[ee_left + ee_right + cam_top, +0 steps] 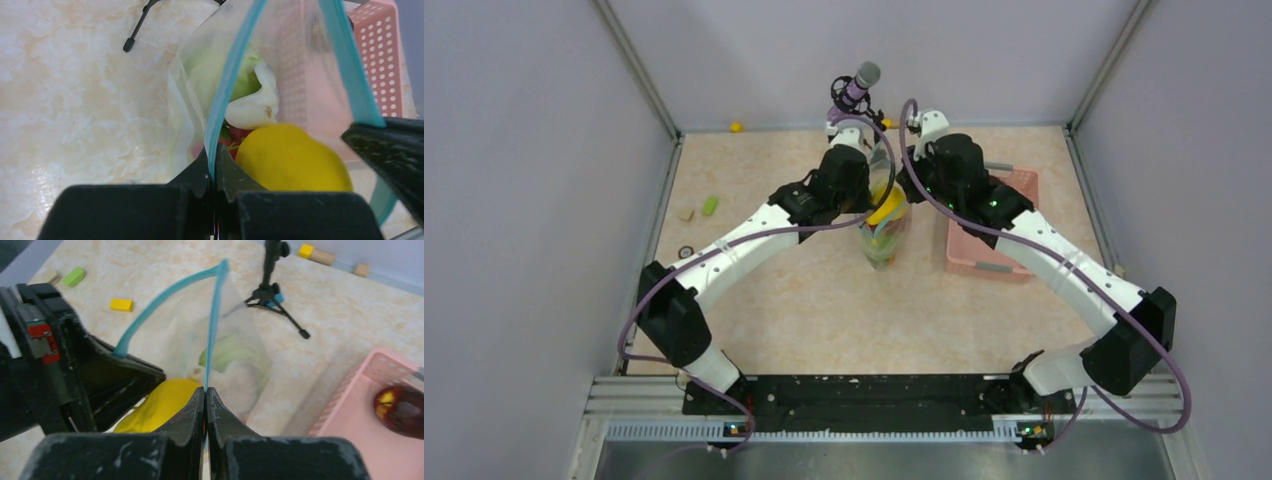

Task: Place the food in the zip-top bag and seal the zipper

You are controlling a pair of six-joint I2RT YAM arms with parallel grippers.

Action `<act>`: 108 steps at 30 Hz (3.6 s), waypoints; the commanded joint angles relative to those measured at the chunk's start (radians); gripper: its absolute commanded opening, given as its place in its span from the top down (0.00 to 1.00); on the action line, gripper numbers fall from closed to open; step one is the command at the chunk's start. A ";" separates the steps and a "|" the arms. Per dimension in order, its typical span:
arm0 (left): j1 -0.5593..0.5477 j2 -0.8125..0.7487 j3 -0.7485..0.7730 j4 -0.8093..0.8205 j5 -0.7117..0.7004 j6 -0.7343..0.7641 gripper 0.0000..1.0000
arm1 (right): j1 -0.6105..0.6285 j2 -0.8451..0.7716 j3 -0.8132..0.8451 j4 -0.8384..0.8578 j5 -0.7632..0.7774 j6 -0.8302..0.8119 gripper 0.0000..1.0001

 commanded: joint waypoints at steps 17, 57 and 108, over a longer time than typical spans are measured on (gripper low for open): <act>0.112 -0.052 0.014 0.082 0.126 0.192 0.48 | -0.054 -0.081 -0.005 0.068 -0.103 -0.096 1.00; 0.101 -0.268 -0.139 0.032 0.072 0.003 1.00 | -0.451 -0.102 -0.057 -0.025 -0.077 0.009 0.02; 0.076 -0.232 -0.090 0.053 0.134 0.020 1.00 | -0.528 0.009 -0.036 0.025 -0.506 -0.271 0.74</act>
